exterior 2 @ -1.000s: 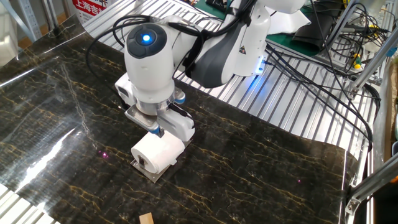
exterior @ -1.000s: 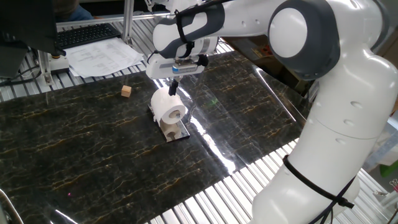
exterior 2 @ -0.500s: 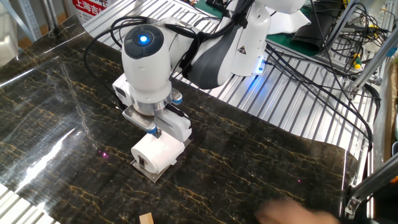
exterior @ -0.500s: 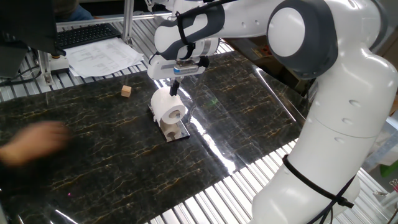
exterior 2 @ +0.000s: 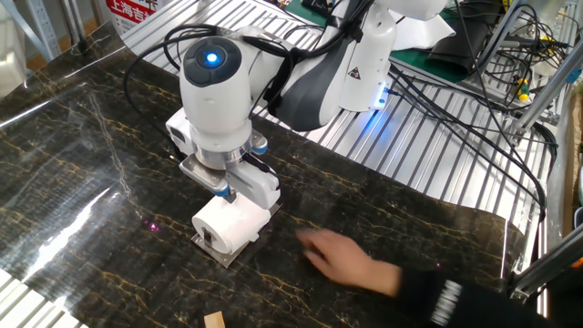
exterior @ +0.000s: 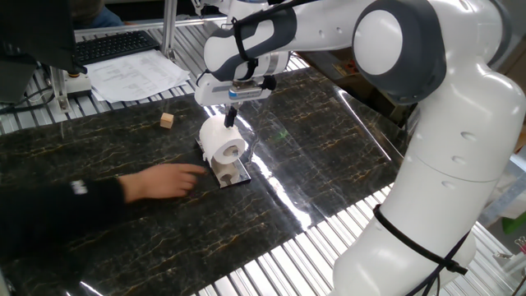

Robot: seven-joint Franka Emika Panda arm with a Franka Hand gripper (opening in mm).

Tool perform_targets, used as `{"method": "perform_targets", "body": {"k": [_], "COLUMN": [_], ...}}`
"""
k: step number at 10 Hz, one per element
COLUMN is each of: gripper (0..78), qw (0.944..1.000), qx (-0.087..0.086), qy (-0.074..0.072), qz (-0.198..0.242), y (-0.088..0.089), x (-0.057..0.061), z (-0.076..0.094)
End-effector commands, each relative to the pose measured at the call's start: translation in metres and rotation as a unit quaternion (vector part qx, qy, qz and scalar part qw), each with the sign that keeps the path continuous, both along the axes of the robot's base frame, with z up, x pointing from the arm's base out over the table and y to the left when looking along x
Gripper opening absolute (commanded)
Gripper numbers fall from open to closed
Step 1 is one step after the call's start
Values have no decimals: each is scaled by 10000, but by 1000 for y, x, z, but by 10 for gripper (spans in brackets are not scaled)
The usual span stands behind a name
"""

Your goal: Take the roll of paper down from the shelf

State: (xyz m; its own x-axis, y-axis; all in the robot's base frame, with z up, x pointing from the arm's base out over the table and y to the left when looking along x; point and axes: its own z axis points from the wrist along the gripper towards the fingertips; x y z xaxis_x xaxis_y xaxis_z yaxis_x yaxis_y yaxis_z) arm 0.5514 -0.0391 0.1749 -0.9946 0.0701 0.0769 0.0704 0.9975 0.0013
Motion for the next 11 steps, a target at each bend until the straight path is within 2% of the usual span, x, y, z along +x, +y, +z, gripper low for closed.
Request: {"method": "perform_targets", "body": {"k": [1,11], "gripper": [774,774], "qw": [10000,10000], "qx": [-1,-1], "qy": [-5,-5], "qz": [-4,-4], "y": [0,0], "x": [1,1], "z": [1,1]}}
